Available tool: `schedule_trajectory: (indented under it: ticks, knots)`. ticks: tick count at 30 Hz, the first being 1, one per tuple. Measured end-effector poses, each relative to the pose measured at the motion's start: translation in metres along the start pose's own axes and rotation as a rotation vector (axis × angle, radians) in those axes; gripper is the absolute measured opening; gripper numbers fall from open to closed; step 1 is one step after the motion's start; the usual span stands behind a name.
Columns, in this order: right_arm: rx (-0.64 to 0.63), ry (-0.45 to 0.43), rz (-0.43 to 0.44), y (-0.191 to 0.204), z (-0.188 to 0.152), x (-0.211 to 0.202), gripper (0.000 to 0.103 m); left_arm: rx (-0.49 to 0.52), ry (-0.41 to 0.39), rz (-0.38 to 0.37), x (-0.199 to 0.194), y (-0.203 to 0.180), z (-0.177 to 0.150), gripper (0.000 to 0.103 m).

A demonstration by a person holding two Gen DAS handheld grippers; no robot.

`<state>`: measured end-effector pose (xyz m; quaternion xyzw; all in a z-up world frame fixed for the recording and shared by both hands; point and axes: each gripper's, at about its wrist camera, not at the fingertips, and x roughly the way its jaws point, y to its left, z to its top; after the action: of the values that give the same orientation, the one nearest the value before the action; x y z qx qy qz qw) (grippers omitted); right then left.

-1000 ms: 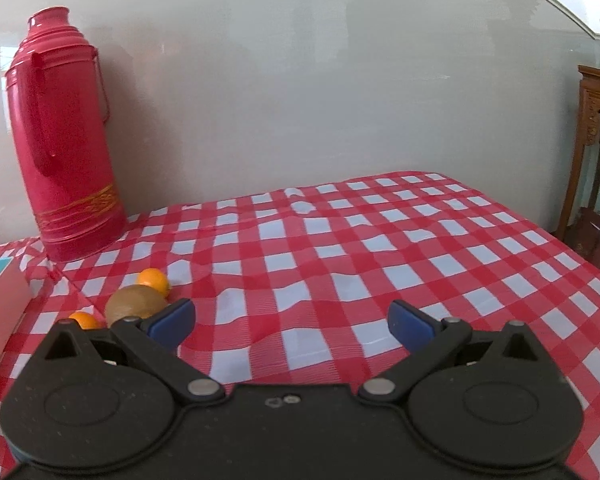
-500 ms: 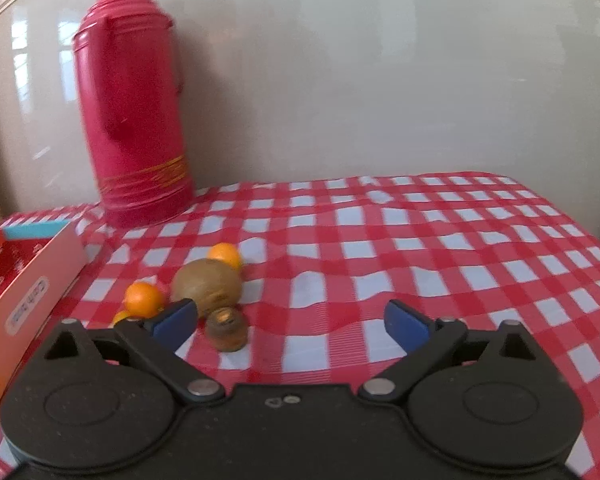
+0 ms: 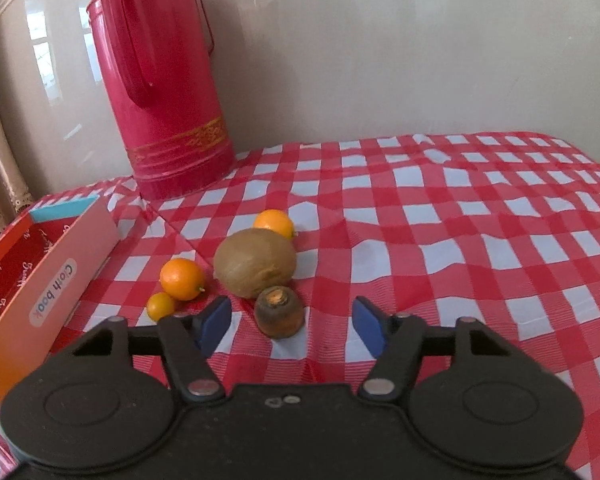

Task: Organize fruits
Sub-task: 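Grasp the small brown fruit with the right tool while the left tool withdraws from the box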

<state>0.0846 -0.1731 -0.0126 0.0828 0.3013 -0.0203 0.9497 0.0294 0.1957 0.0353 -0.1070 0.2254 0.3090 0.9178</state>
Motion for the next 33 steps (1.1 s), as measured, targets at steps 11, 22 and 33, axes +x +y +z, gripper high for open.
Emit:
schedule_trajectory:
  ticks: [11, 22, 33]
  knots:
    - [-0.021, 0.031, -0.004, 0.012, -0.001, 0.018, 0.031, -0.143, 0.018, 0.101, 0.015, 0.052, 0.005, 0.103]
    - [-0.051, 0.007, -0.029, 0.015, 0.001, 0.016, 0.021, -0.184, 0.022, 0.135, 0.018, 0.071, 0.005, 0.103]
    - [-0.024, -0.050, -0.017, 0.013, 0.002, -0.004, 0.021, -0.236, 0.025, 0.182, 0.015, 0.085, 0.003, 0.103]
